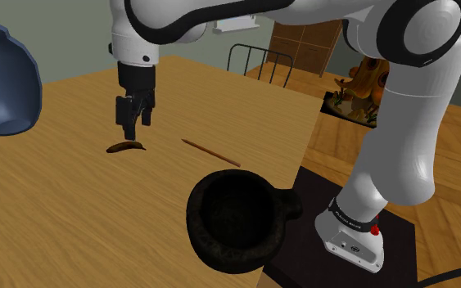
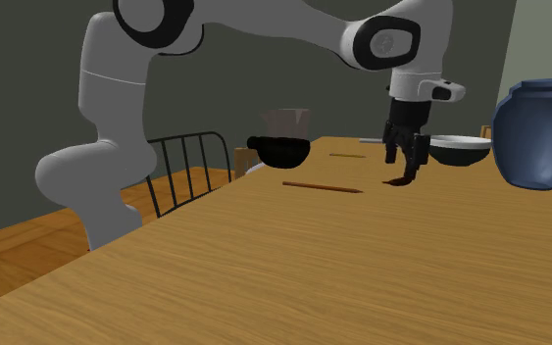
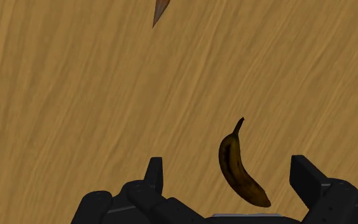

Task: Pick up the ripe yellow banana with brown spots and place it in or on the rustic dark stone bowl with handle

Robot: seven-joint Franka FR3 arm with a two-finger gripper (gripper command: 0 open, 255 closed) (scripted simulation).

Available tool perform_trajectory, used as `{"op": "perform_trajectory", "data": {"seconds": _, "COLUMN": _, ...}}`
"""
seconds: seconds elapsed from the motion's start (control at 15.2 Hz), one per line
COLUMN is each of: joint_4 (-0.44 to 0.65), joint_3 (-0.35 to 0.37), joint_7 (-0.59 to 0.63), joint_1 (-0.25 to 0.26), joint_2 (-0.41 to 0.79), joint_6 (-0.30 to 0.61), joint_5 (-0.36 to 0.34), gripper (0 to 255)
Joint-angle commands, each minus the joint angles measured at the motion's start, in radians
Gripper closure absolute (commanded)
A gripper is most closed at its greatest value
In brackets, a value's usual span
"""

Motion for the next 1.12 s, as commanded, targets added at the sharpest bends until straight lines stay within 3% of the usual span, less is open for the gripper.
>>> {"op": "perform_trajectory", "data": {"seconds": 0.0, "joint_4": -0.013, "joint_3": 0.001, "joint_7": 0.001, "joint_1": 0.003, "joint_2": 0.008, "joint_6": 0.022, "joint_5": -0.001, "gripper": 0}}
{"op": "perform_trajectory", "data": {"seconds": 0.66, "joint_4": -0.037, "joint_3": 0.002, "joint_7": 0.001, "joint_1": 0.006, "joint_2": 0.015, "joint_6": 0.054, "joint_5": -0.002, "gripper": 0}}
{"op": "perform_trajectory", "data": {"seconds": 0.73, "joint_4": -0.037, "joint_3": 0.002, "joint_7": 0.001, "joint_1": 0.006, "joint_2": 0.015, "joint_6": 0.054, "joint_5": -0.002, "gripper": 255}}
{"op": "perform_trajectory", "data": {"seconds": 1.06, "joint_4": -0.037, "joint_3": 0.002, "joint_7": 0.001, "joint_1": 0.006, "joint_2": 0.015, "joint_6": 0.054, "joint_5": -0.002, "gripper": 255}}
